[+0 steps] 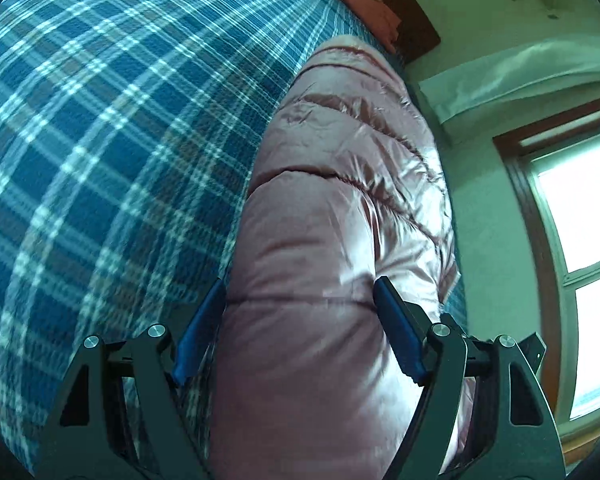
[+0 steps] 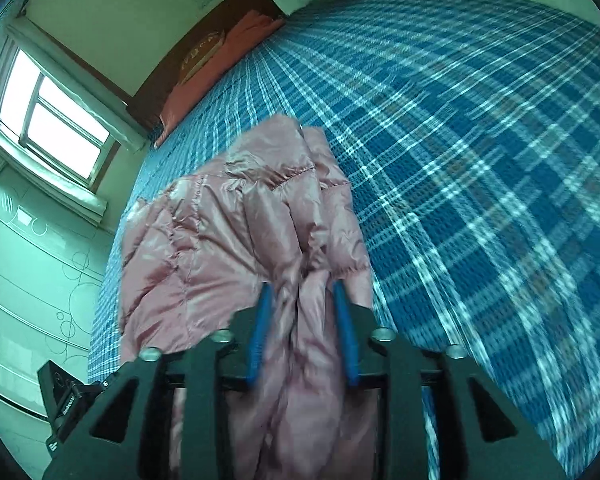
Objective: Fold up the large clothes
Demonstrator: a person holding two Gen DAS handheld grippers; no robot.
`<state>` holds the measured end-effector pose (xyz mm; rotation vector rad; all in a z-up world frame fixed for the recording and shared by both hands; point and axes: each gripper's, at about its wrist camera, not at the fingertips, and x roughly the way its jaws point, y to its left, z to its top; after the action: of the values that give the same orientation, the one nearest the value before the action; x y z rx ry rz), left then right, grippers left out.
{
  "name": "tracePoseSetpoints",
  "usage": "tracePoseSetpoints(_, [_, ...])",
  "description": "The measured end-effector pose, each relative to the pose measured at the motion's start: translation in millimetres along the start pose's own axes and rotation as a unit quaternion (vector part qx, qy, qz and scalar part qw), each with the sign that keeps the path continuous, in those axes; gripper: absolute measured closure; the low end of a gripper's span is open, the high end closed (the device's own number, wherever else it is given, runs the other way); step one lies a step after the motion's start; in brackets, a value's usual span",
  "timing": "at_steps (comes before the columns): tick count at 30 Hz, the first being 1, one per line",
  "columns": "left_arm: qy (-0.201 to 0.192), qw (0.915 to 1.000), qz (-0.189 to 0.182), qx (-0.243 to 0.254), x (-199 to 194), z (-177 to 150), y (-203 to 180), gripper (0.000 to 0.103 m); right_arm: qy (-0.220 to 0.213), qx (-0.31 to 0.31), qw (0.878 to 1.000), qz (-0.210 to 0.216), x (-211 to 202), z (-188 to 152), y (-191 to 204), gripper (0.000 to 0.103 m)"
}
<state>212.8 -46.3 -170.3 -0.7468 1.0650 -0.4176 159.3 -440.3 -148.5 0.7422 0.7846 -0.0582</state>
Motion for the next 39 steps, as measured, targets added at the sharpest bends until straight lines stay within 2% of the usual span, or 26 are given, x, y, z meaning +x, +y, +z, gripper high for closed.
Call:
tracePoseSetpoints(1, [-0.005, 1.0000, -0.008, 0.001, -10, -5, 2, 0.027, -0.006, 0.001, 1.000, 0.009, -12, -6, 2, 0.041])
tracePoseSetpoints(2, [-0.011, 0.9998, -0.014, 0.005, -19, -11, 4, 0.027, -0.010, 0.003, 1.000, 0.020, -26, -14, 4, 0.037])
tracePoseSetpoints(5, [-0.029, 0.9992, -0.022, 0.014, -39, -30, 5, 0.022, 0.004, -0.002, 0.999, 0.039, -44, -35, 10, 0.034])
tracePoseSetpoints(8, [-0.018, 0.9994, -0.027, 0.014, -38, -42, 9, 0.022, 0.022, -0.020, 0.999, 0.017, -42, -52, 11, 0.034])
tracePoseSetpoints(9, [-0.012, 0.9995, -0.023, 0.015, -35, -45, 10, 0.022, 0.029, -0.025, 0.999, -0.003, -37, -58, 8, 0.039])
tracePoseSetpoints(10, [-0.009, 0.9998, -0.014, 0.014, -31, -46, 10, 0.022, 0.037, -0.025, 0.999, -0.011, -32, -62, 5, 0.062])
tracePoseSetpoints(11, [-0.006, 0.9999, -0.008, 0.009, -28, -45, 11, 0.024, 0.047, -0.019, 0.999, -0.006, -27, -66, -2, 0.070])
tracePoseSetpoints(14, [0.001, 1.0000, 0.003, 0.009, -16, -46, 10, 0.036, 0.053, -0.002, 0.999, -0.001, -10, -76, -20, 0.076])
tracePoseSetpoints(19, [-0.016, 0.9992, 0.020, 0.032, -6, -50, 8, 0.039, 0.043, 0.027, 0.998, 0.021, -1, -80, -35, 0.078])
tracePoseSetpoints(21, [-0.015, 0.9993, 0.010, 0.033, -12, -49, 8, 0.039, 0.039, 0.027, 0.998, 0.029, -6, -81, -34, 0.076])
tracePoseSetpoints(24, [-0.019, 0.9995, 0.006, 0.023, -29, -48, 6, 0.038, 0.039, 0.020, 0.999, 0.012, -26, -78, -29, 0.059])
tracePoseSetpoints(26, [-0.039, 0.9991, -0.004, 0.020, -41, -43, 4, 0.031, 0.019, 0.014, 1.000, 0.009, -41, -70, -21, 0.038])
tracePoseSetpoints(28, [-0.061, 0.9977, -0.025, 0.015, -48, -31, 1, 0.021, -0.017, 0.011, 1.000, 0.013, -57, -53, -12, 0.031])
tracePoseSetpoints(30, [-0.064, 0.9973, -0.035, 0.001, -44, -15, -3, 0.021, -0.031, 0.013, 0.999, 0.025, -56, -32, -3, 0.027])
tracePoseSetpoints(33, [-0.058, 0.9962, -0.054, -0.036, -28, 6, -6, 0.021, -0.031, 0.041, 0.998, 0.047, -33, -1, 5, 0.026])
tracePoseSetpoints(36, [-0.055, 0.9937, -0.057, -0.080, -8, 20, -7, 0.020, -0.021, 0.063, 0.997, 0.031, 2, 18, 7, 0.026])
tracePoseSetpoints(39, [-0.059, 0.9932, -0.041, -0.091, 6, 27, -6, 0.018, -0.008, 0.058, 0.998, -0.004, 32, 25, 5, 0.026])
